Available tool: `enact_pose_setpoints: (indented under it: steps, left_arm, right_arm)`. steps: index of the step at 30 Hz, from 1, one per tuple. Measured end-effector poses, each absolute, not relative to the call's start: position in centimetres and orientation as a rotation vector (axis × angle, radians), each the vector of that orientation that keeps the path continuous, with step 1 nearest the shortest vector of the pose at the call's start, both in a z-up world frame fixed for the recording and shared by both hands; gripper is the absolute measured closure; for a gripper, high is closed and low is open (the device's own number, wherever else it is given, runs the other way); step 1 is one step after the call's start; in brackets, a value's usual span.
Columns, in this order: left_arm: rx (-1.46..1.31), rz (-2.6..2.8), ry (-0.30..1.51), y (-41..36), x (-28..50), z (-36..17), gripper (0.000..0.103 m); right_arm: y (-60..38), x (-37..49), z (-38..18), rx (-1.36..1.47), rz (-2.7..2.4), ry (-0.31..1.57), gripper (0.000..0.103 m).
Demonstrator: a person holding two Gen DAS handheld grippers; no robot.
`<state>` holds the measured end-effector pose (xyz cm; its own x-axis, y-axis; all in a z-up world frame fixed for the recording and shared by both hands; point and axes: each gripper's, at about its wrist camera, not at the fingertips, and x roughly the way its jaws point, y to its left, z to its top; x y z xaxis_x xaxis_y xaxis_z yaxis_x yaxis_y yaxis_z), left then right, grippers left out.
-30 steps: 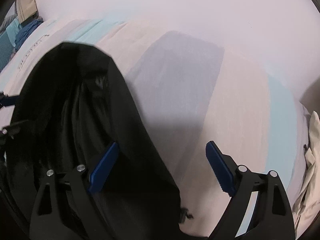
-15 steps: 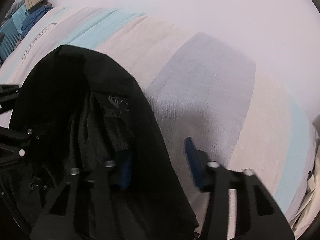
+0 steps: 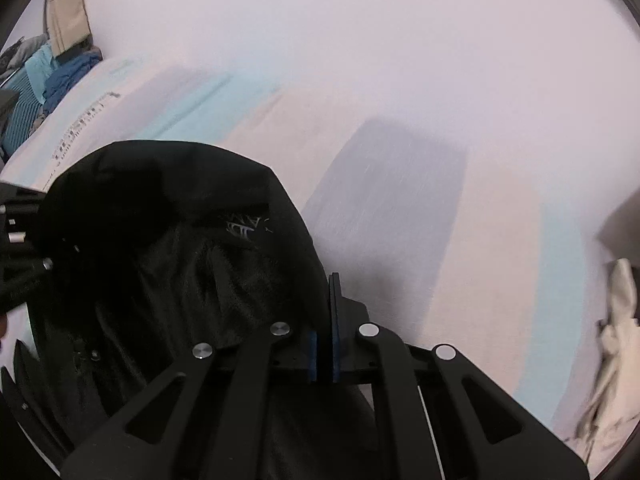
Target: Fold large clothes
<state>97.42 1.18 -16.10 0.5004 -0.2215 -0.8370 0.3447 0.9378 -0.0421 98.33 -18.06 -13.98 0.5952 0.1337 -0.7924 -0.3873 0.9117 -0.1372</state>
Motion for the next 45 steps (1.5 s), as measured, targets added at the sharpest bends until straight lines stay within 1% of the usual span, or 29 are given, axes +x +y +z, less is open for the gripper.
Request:
enact_pose_setpoints:
  steps: [5,8,14,23,24,28,32,36,40,45]
  left_arm:
    - [0.151,-0.362,0.933,1.7,94.1,-13.1,0.1]
    - [0.161,-0.374,0.894,1.3,90.8,-11.2,0.101]
    - [0.175,-0.391,0.848,0.8,85.9,-8.8,0.101]
    - [0.227,-0.455,0.766,1.9,78.7,-4.5,0.101]
    - [0.24,-0.46,0.756,1.7,77.9,-4.1,0.1]
    - [0.296,-0.487,0.706,1.7,72.7,-3.1,0.1]
    - [0.282,-0.482,0.695,1.4,67.9,-4.7,0.1]
    - [0.279,-0.447,0.722,0.9,65.1,-8.5,0.1]
    - [0.279,-0.417,0.735,0.1,62.8,-11.6,0.1]
    - [0.375,-0.384,0.748,-0.7,59.6,-15.1,0.099]
  right_arm:
    - [-18.3,93.0,-10.8,-0.369,0.305,0.8,0.1]
    - [-18.2,89.5,-9.0,-0.392,0.309,0.75,0.1]
    - [-18.5,82.1,-6.1,-0.353,0.308,0.706,0.1]
    - [-19.6,71.0,-3.4,-0.35,0.284,0.642,0.1]
    - [-21.4,68.7,-3.1,-0.343,0.273,0.635,0.1]
    - [-21.1,64.3,-3.6,-0.359,0.267,0.63,0.1]
    - [-21.7,60.2,-6.2,-0.338,0.25,0.682,0.1]
    - [-20.8,57.6,-9.6,-0.352,0.232,0.736,0.1]
    - [-21.2,57.1,-12.9,-0.336,0.209,0.779,0.1]
    - [-20.9,55.4,-15.6,-0.39,0.222,0.786,0.1]
